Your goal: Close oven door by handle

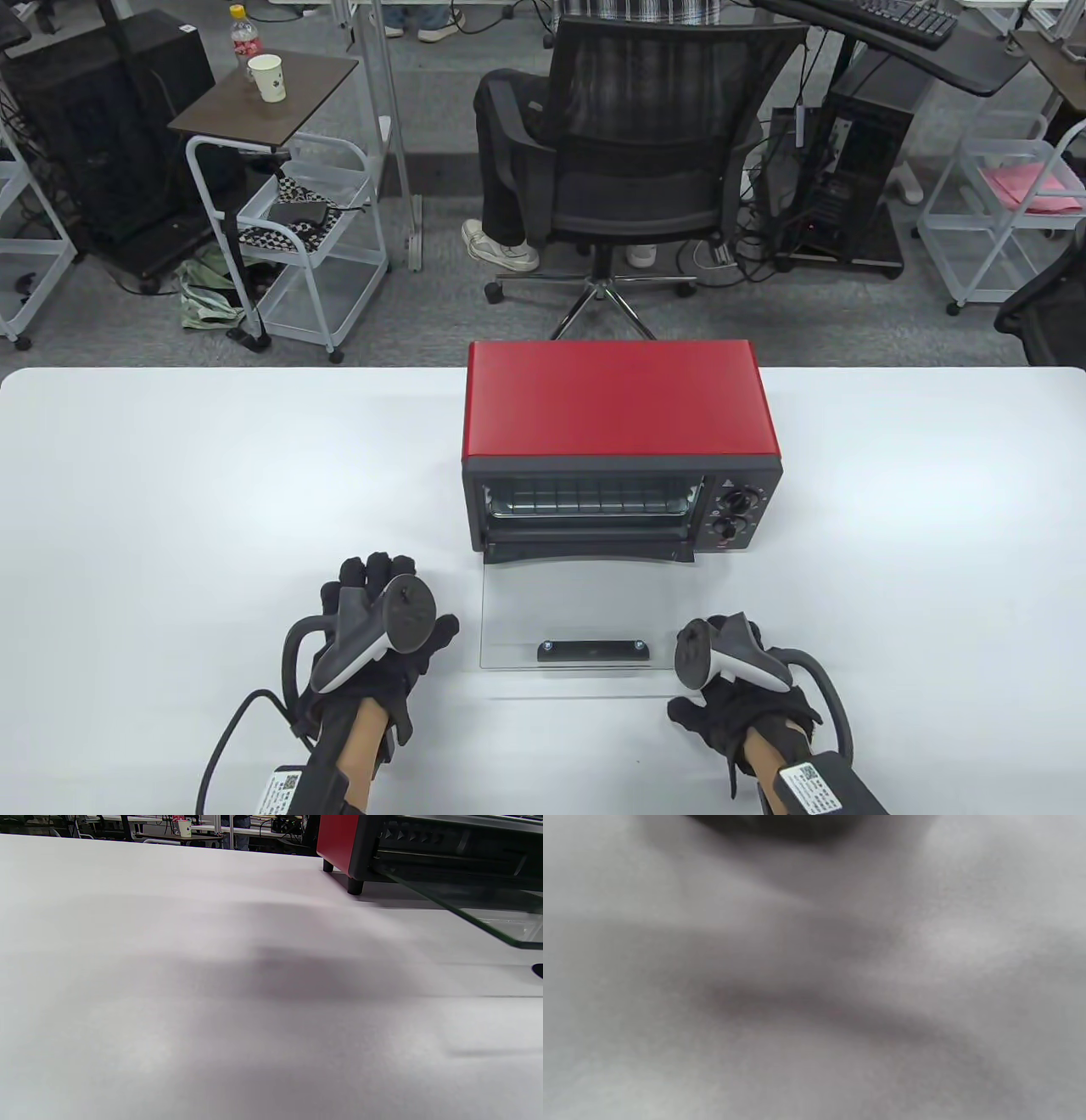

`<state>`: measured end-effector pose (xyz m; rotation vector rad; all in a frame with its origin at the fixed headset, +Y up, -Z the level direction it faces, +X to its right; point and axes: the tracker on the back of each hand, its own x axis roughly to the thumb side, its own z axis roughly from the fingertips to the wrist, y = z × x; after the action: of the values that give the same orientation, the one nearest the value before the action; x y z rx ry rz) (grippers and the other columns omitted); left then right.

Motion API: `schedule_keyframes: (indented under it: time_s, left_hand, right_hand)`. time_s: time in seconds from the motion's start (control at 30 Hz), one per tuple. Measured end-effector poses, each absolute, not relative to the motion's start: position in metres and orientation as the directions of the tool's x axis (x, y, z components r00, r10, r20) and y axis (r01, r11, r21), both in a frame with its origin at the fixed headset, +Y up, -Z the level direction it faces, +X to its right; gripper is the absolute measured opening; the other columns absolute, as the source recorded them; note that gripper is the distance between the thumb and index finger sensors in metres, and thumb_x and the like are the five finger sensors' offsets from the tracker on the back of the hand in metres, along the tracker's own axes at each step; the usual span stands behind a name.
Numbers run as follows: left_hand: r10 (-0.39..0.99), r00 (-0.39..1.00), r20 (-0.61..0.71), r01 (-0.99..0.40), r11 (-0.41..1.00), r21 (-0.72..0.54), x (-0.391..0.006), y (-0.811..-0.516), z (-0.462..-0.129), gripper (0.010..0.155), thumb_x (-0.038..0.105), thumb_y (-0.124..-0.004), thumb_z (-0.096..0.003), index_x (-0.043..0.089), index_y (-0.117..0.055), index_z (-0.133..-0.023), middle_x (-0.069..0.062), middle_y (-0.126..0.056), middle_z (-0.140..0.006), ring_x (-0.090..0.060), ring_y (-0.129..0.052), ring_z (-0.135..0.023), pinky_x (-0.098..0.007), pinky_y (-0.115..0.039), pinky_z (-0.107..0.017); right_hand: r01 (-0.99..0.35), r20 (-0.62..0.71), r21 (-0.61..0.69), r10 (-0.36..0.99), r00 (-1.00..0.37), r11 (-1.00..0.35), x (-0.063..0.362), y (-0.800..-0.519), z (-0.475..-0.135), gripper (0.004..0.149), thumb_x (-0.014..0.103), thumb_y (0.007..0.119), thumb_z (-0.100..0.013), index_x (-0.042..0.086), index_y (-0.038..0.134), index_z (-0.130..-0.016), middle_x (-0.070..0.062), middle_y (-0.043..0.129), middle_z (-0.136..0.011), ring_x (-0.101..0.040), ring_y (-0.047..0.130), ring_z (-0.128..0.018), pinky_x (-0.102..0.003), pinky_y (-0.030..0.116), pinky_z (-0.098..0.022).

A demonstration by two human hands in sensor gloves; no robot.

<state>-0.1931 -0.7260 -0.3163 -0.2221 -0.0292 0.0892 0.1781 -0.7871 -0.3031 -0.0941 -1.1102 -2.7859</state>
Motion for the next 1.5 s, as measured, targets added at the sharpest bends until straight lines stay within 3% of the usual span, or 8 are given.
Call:
schedule_keyframes:
  time_s: [0.37, 0.57, 0.9, 1.5]
  left_hand:
    - [0.113, 0.993, 0.031, -0.103, 0.970, -0.221, -0.194, -0.722, -0.316, 0.086, 0.067, -0.057, -0.0526, 0.014, -0.028, -0.114, -0.023, -0.030, -0.119, -0.051, -0.027, -0.107, -0.062, -0.026, -0.069]
    - [0.131, 0.991, 0.022, -0.123, 0.968, -0.220, -0.198, -0.721, -0.317, 0.086, 0.067, -0.057, -0.0528, 0.014, -0.028, -0.114, -0.023, -0.030, -0.119, -0.051, -0.027, -0.107, -0.062, -0.025, -0.069]
    - [0.144, 0.990, 0.005, -0.140, 0.966, -0.217, -0.204, -0.718, -0.318, 0.086, 0.066, -0.057, -0.0530, 0.014, -0.028, -0.114, -0.023, -0.029, -0.120, -0.051, -0.027, -0.107, -0.062, -0.025, -0.069]
    - [0.145, 0.989, 0.008, -0.139, 0.964, -0.227, -0.203, -0.716, -0.319, 0.086, 0.066, -0.057, -0.0531, 0.014, -0.027, -0.114, -0.023, -0.028, -0.120, -0.051, -0.026, -0.107, -0.062, -0.025, -0.069]
  right_hand:
    - [-0.193, 0.030, 0.676, 0.289, -0.957, -0.711, 0.186, -0.773, -0.299, 0.086, 0.065, 0.044, -0.046, 0.020, -0.010, -0.096, -0.008, -0.010, -0.112, -0.038, -0.006, -0.096, -0.059, 0.018, -0.073]
    - [-0.305, 0.086, 0.642, 0.461, -0.883, -0.703, 0.172, -0.765, -0.298, 0.084, 0.062, 0.047, -0.048, 0.017, -0.001, -0.100, -0.010, -0.001, -0.115, -0.039, 0.004, -0.099, -0.059, 0.026, -0.073]
    - [-0.468, 0.085, 0.530, 0.593, -0.801, -0.707, 0.164, -0.753, -0.300, 0.081, 0.052, 0.056, -0.051, 0.002, 0.018, -0.102, -0.028, 0.027, -0.115, -0.049, 0.035, -0.100, -0.061, 0.047, -0.071]
    - [-0.740, -0.060, 0.254, 0.754, -0.654, -0.622, 0.162, -0.715, -0.330, 0.064, 0.046, 0.062, -0.052, 0.006, 0.052, -0.100, -0.019, 0.072, -0.105, -0.040, 0.077, -0.088, -0.053, 0.069, -0.063]
